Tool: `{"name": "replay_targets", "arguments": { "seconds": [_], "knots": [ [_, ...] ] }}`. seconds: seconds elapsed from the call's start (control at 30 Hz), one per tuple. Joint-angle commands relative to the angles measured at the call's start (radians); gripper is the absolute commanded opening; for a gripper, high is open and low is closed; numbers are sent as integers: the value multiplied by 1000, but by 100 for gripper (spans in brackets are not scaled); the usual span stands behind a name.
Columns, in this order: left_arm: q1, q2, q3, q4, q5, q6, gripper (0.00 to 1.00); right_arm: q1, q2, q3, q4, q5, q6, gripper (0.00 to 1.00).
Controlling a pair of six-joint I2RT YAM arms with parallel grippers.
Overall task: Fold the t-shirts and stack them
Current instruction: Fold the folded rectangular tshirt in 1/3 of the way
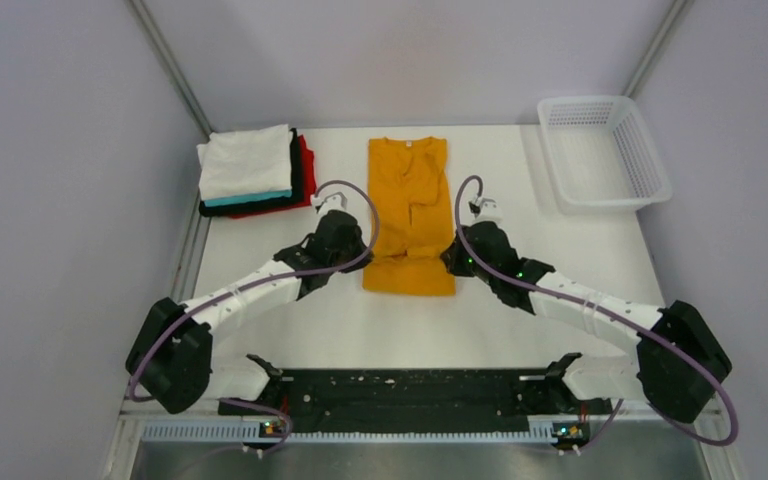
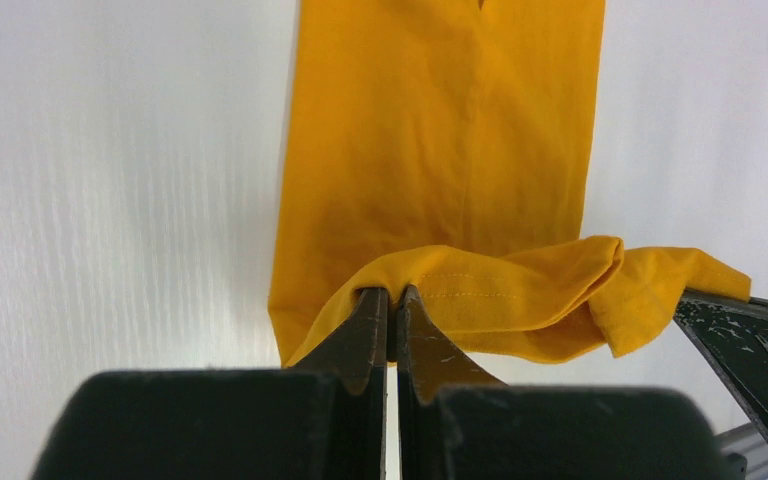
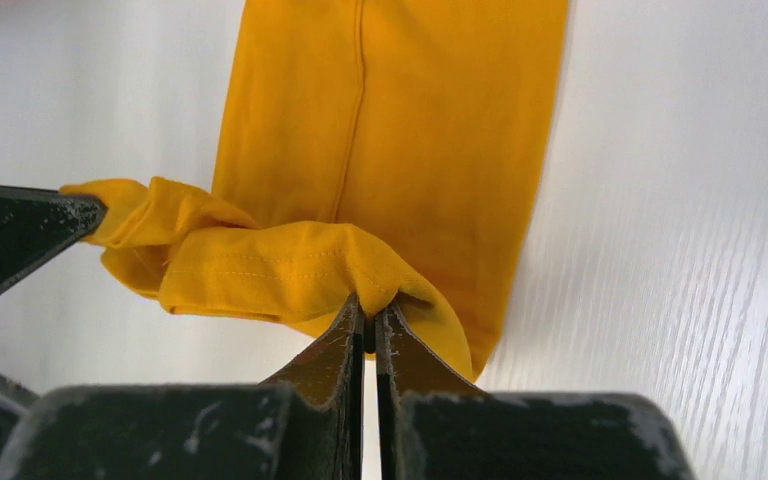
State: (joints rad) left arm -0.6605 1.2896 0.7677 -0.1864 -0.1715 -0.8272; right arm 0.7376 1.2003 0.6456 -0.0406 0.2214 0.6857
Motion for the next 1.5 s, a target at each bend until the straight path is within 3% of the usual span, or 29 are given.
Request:
{"name": "replay_targets", "arguments": {
  "seconds": [0.0, 0.83, 0.9, 0.97, 1.0, 1.07, 1.1, 1.13, 1.2, 1.23, 1.37, 1.47],
  "knots": [
    [60, 79, 97, 72, 64, 48, 0, -61, 98, 106, 106, -22, -78, 0],
    [240, 590, 508, -79, 167, 136, 1, -266, 552, 345, 268, -159, -153, 0],
    [247, 609, 545, -103, 188, 137, 17, -278, 590, 388, 244, -159, -163, 10],
    [252, 610, 575, -117, 164, 146, 34, -283, 606, 432, 205, -152, -173, 33],
    [255, 608, 593, -137, 135, 147, 39, -284, 602, 448, 181, -150, -178, 45],
    [256, 582, 613, -168, 95, 150, 51, -283, 572, 452, 169, -153, -186, 53],
    [256, 565, 610, -174, 81, 152, 66, -283, 550, 443, 168, -153, -187, 56],
    [256, 545, 601, -177, 75, 153, 74, -284, 522, 421, 169, -153, -192, 59],
    [256, 501, 564, -178, 76, 151, 79, -285, 463, 375, 169, -155, -199, 68],
    [255, 476, 535, -175, 77, 148, 95, -283, 428, 353, 171, -153, -198, 73],
    [255, 378, 399, -170, 90, 143, 99, -284, 273, 177, 206, -160, -158, 97],
    [251, 279, 265, -95, 184, 136, 99, -284, 155, 33, 267, -200, -112, 99]
  ]
}}
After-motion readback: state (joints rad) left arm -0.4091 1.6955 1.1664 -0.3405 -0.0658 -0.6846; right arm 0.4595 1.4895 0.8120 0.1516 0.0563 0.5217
